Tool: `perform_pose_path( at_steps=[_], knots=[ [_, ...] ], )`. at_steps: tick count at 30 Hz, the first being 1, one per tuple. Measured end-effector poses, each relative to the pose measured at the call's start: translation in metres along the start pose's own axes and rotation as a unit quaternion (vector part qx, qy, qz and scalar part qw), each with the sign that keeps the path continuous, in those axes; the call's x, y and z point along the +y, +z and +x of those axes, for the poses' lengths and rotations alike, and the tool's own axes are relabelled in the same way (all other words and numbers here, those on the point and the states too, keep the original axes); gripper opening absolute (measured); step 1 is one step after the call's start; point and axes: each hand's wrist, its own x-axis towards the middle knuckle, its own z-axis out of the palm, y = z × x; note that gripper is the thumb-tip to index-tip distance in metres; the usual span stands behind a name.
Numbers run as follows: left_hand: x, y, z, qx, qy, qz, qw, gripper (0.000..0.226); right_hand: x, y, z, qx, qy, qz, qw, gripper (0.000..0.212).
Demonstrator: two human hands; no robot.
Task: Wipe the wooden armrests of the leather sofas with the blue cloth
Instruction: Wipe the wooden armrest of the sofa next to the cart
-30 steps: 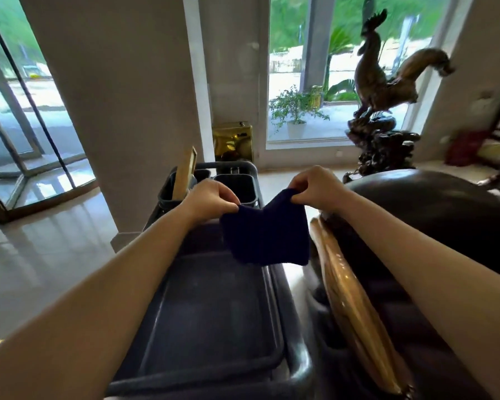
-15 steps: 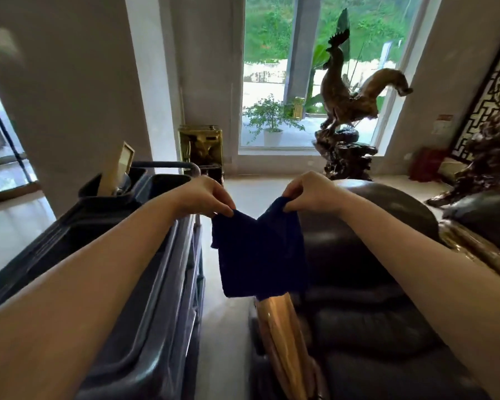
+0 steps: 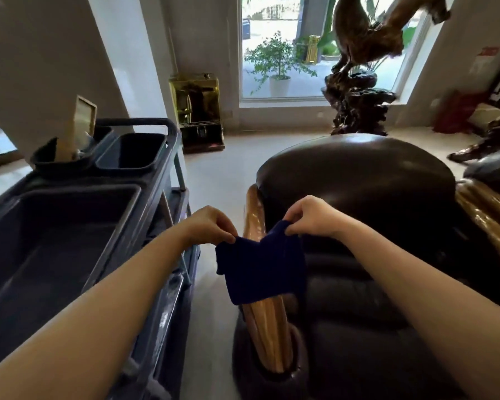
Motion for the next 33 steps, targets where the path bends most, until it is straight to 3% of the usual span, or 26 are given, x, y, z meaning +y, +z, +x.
perform_pose_path(
  at_steps=[10,15,24,29,31,33],
  knots=[
    [-0.12,0.108,0.137,-0.079,-0.036,0.074,0.994,0.012,0.156,0.134,0.081,-0.054,0.114,0.051,0.991,0.025],
    [-0.155,0.137,0.196,-0.089,-0.048,0.077,0.992,0.01,0.204,0.163,0.126,-0.056,0.131,0.087,0.986,0.023],
    [-0.21,0.148,0.311,0.04,-0.046,0.05,0.997,0.015,0.265,0.177,0.251,-0.056,0.085,0.083,0.991,0.014],
    [-0.238,0.164,0.344,0.103,-0.073,0.019,0.992,0.015,0.293,0.197,0.291,-0.053,0.083,0.111,0.989,0.019],
    [-0.243,0.179,0.343,0.186,-0.058,0.005,0.981,0.018,0.301,0.211,0.29,0.0,0.072,0.11,0.991,0.028],
    [-0.248,0.204,0.327,0.291,-0.016,0.028,0.956,0.037,0.305,0.232,0.274,0.079,0.055,0.122,0.988,0.043]
  ],
)
